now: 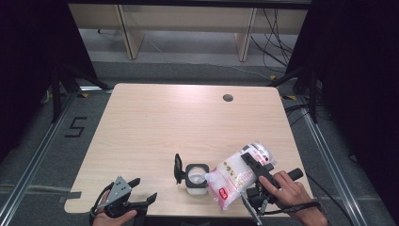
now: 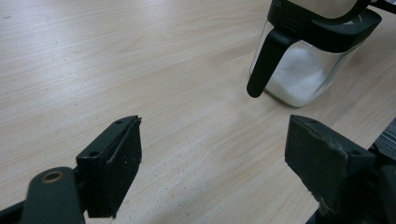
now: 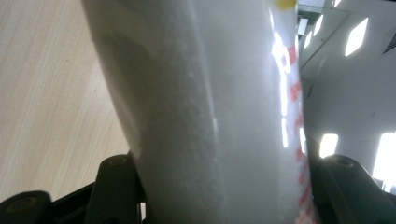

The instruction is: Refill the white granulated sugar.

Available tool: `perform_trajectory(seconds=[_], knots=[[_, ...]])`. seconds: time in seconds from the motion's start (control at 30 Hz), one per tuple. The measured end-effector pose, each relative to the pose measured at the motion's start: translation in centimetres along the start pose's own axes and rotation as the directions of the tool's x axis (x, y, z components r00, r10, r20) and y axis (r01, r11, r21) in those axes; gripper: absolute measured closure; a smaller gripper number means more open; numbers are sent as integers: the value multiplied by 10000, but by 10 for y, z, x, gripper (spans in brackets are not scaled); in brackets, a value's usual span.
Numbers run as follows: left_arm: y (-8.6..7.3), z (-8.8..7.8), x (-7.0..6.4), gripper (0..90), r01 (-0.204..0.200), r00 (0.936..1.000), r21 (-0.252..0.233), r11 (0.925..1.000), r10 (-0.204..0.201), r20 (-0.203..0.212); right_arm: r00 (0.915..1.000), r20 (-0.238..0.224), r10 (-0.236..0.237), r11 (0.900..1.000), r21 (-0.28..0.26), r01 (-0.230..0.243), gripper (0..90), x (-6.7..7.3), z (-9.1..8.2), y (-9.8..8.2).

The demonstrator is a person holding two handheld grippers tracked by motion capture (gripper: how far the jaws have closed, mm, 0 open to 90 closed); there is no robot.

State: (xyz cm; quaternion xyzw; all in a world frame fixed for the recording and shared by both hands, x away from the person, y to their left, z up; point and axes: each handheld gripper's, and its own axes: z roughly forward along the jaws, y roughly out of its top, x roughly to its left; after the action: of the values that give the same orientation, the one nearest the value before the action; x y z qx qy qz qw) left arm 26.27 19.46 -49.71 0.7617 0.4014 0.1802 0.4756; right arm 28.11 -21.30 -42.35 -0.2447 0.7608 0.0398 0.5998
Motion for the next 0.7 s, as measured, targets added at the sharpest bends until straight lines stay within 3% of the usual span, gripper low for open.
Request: perform_trajectory(seconds=[0.03,0.13,0.2,0.33,0.37,0.43,0.5,0.57,0.63,0.7], knots=[[1,0,1,183,-113,9999,-22,9999,113,12,10000,-7,76,10000,27,-76,460,0,0,0],[-1,0,-1,183,72,10000,58,10000,-72,31,9995,-55,296,9995,103,-295,461,2,-1,0],[0,0,1,183,-143,9999,-5,9999,143,22,9995,-62,307,9995,114,-307,461,2,-1,0],[-1,-1,0,183,-69,10000,80,9999,70,-30,9997,-67,222,9997,104,-222,461,1,-1,0],[0,0,-1,183,63,10000,26,10000,-63,-26,9990,-105,431,9990,147,-429,461,3,-1,0],[0,1,-1,183,151,9999,-44,9999,-151,-14,9997,-43,232,9997,127,-231,461,1,-1,0],[0,-1,0,183,-112,9999,122,9999,112,-7,9998,-52,205,9997,130,-204,461,1,-2,1],[0,0,-1,183,168,9999,-31,9999,-168,-28,10000,31,-20,10000,30,20,461,-1,-1,1],[0,1,-1,183,192,9998,-81,9998,-192,-15,9999,-26,164,9998,145,-163,461,1,-2,0],[-1,-1,-1,183,-70,10000,90,9999,70,-15,10000,52,-28,10000,41,27,461,0,-1,0]])
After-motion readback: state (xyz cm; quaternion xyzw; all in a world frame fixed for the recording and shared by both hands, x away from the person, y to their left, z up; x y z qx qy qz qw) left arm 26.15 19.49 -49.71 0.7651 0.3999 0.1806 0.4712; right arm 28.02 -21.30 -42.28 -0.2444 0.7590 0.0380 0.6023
